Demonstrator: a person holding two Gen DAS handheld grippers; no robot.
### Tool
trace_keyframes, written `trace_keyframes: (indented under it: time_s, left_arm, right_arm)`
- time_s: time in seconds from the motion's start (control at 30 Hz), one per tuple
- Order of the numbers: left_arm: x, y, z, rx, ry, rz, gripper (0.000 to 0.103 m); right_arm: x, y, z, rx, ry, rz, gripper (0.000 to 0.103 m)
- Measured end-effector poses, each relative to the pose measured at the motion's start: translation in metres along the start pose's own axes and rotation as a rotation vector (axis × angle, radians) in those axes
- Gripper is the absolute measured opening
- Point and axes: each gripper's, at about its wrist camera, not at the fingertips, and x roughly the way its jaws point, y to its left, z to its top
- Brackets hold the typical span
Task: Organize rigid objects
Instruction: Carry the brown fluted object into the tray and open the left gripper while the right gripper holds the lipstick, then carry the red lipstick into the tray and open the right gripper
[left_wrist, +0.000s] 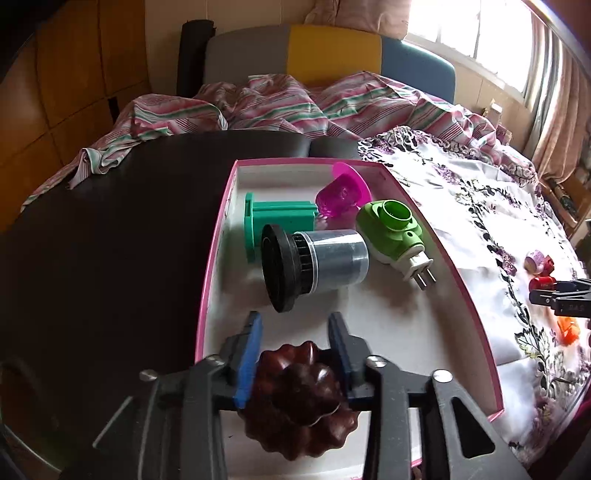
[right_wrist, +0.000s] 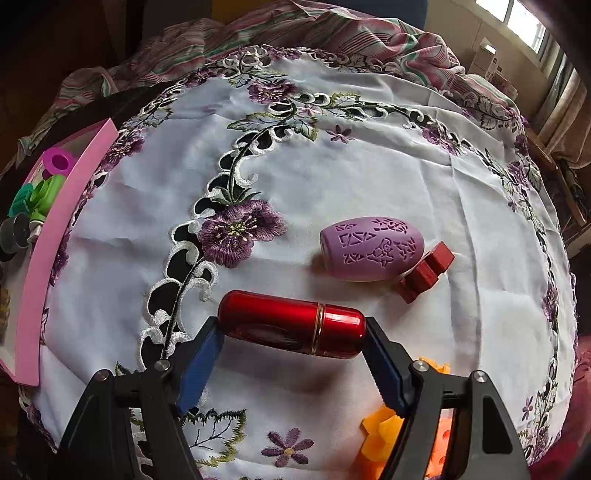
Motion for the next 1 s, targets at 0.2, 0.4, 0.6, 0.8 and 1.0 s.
trace_keyframes:
  time_s: [0.2,0.4,0.6,0.8,1.0]
  left_arm:
    - [-0.005,0.001,-0.002,-0.012,-0.010,0.013,0.043]
    - [-0.022,0.002,-0.002,-0.031,-0.048,0.030,0.060]
    - [-0.038,0.005,-0.002,-0.034,-0.069,0.039,0.062]
    - [-0.050,0.011,-0.005,-0.049,-0.087,0.061,0.064]
    - [-0.056,0.021,-0.008,-0.069,-0.090,0.071,0.065]
  right_arm:
    - [-0.001,0.001,0.000,-0.002,-0.003,-0.003,0.076]
    - [-0.004,0.000,0.000,0.003,-0.016,-0.006,0.076]
    - [-0.008,-0.002,0.002,0.017,-0.036,-0.002,0.076]
    - [-0.012,-0.002,0.002,0.019,-0.052,0.003,0.076]
    - [-0.023,0.004,0.003,0.019,-0.092,0.026,0.076]
